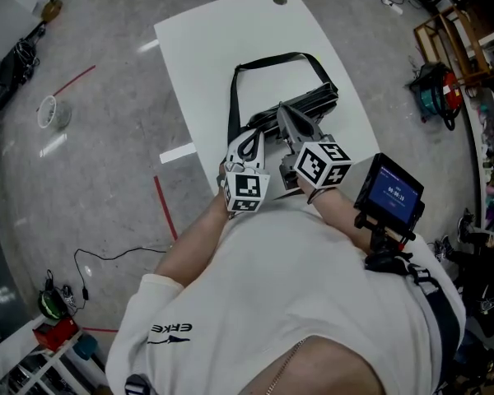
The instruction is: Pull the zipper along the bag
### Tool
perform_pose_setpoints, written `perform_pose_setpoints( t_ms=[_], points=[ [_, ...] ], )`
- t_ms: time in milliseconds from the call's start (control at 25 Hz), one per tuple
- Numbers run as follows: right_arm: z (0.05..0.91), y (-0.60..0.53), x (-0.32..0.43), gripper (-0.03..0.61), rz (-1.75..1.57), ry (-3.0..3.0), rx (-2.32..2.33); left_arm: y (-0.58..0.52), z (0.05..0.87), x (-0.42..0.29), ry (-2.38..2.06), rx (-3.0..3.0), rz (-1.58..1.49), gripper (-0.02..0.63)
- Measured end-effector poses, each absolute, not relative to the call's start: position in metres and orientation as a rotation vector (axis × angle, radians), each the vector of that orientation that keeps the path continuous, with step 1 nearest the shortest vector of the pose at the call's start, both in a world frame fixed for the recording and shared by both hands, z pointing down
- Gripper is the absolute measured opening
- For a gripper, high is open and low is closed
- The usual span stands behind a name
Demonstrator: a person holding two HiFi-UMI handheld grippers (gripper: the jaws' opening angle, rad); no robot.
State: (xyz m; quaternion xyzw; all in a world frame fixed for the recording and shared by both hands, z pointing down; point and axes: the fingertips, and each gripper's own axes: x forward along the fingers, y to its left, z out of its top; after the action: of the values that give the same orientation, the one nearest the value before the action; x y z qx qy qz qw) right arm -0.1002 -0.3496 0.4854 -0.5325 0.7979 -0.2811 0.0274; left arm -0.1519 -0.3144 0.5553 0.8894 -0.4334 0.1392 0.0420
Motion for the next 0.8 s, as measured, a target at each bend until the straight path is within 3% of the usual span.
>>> perform_pose_setpoints(
  t_ms=[360, 800],
  points=[
    [0.484, -0.348, -0.071, 0.012, -0.933, 2.273, -1.644, -0.312, 0.555, -0.147, -1.304, 2.736, 0.407, 0.003],
    [0.486, -0.341, -0.113, 0.012, -0.92, 2.486, -1.534, -0.317, 0.555, -0.145, -1.308, 2.724, 0.409, 0.002]
  ],
)
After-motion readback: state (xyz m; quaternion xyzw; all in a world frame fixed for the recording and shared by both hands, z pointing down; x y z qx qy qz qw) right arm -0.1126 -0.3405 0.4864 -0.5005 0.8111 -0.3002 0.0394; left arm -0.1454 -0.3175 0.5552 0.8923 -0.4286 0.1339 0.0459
